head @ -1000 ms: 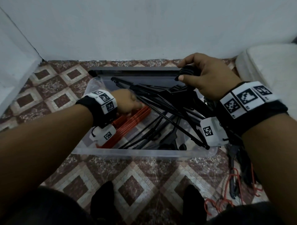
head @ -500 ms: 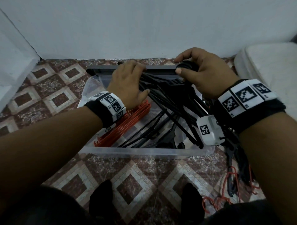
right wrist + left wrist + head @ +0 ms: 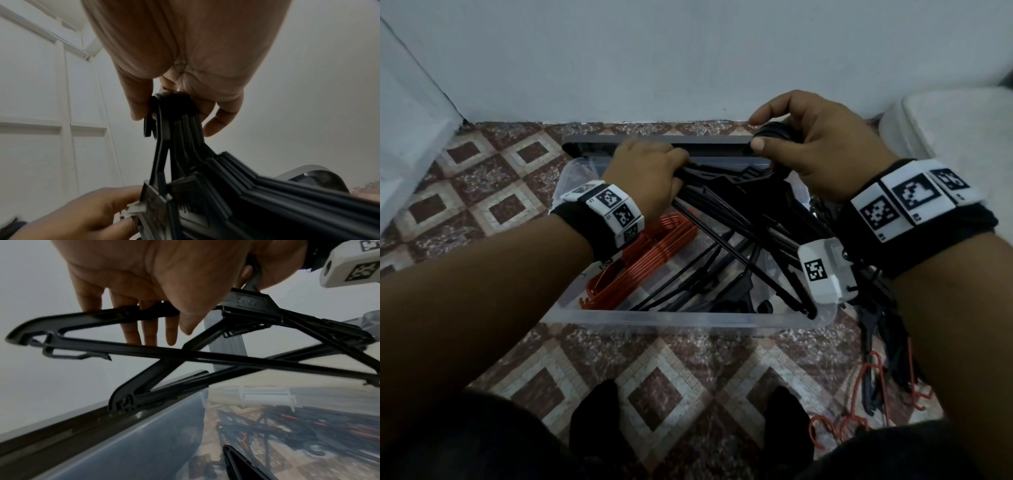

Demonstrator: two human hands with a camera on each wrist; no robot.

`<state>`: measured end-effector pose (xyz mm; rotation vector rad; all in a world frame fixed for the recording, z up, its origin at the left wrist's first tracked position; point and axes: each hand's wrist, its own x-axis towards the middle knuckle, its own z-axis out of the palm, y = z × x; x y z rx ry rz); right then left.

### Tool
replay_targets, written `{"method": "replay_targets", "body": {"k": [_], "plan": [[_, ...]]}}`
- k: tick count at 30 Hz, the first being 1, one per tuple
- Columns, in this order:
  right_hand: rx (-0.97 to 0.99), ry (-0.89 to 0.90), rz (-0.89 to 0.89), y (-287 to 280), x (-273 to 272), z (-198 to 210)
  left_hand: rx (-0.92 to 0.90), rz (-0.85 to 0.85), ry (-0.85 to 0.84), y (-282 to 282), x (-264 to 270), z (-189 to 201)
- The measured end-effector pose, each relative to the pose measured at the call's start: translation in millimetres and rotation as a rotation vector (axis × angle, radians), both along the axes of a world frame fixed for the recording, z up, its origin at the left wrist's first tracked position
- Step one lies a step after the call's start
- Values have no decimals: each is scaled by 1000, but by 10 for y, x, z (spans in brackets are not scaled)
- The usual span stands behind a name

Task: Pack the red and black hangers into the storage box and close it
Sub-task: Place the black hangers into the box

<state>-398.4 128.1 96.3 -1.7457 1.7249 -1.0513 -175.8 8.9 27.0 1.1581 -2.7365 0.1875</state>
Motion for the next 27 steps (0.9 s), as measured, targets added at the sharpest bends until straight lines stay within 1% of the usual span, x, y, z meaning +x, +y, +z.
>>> {"method": "replay_targets", "body": {"k": [3,8,10,12,13,16,18,20,24,27], "plan": [[43,-12,23,13,-33,-9,-22,25,-29,-46,30,70],[112,11,91,24,20,41,80,27,-66,-5,65,66],[87,61,58,28,45,61,169,23,-53,48,46,19],[34,105,1,46,80,88,273,19,-3,114,7,-32],[12,122,-23,60,97,106,289,18,15,139,-16,-52],[-12,168,-57,94,115,144,207,-36,-29,143,-89,-65],[-13,183,-82,102,91,149,241,-88,-80,119,-113,-72],[6,205,-97,105,45,144,289,-125,-83,120,-115,-105],[83,212,-108,105,-77,113,231,-124,-7,105,-44,-180],[97,215,-137,97,-153,81,137,-99,137,65,24,-222]]}}
